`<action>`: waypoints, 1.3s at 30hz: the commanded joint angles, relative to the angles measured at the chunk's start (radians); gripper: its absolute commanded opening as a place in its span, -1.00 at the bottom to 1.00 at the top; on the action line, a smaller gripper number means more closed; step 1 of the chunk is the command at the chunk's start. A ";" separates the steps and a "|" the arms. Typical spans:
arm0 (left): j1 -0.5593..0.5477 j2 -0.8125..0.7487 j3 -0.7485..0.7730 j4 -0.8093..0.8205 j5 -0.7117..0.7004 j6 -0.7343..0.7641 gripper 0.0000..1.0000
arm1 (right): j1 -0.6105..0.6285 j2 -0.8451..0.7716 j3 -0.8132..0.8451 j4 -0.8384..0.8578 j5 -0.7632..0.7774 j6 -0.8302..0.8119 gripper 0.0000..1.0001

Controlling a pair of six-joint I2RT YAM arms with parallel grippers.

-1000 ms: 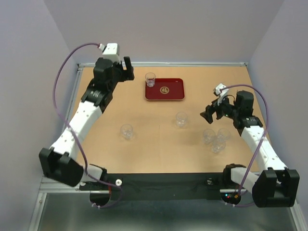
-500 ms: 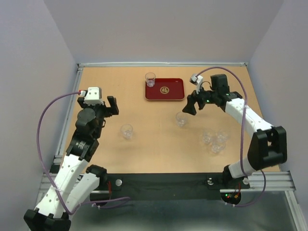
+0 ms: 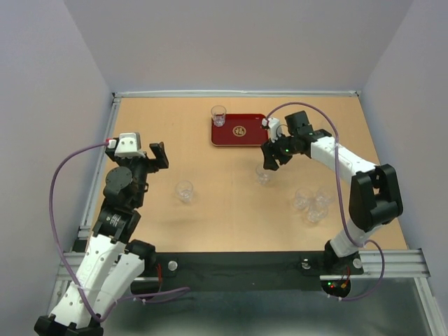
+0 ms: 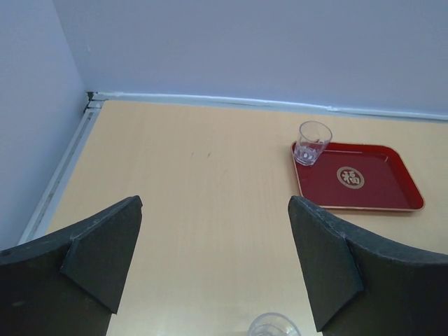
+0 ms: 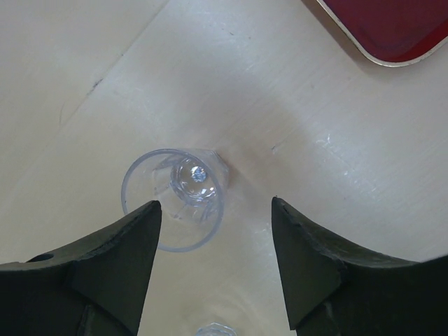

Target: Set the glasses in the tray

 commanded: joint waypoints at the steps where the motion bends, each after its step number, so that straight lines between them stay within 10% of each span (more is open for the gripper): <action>1: 0.002 0.007 -0.003 0.053 0.028 0.007 0.95 | 0.023 0.022 0.008 -0.017 0.065 -0.008 0.34; 16: 0.002 0.003 -0.005 0.053 0.025 0.006 0.94 | 0.053 0.062 0.038 -0.036 0.100 -0.017 -0.99; 27: 0.004 -0.005 -0.008 0.053 0.011 0.007 0.94 | 0.053 0.169 0.323 -0.046 0.120 0.007 -0.99; 39: 0.004 0.006 -0.014 0.059 -0.023 0.017 0.94 | 0.068 0.627 0.913 -0.037 0.275 0.398 -0.99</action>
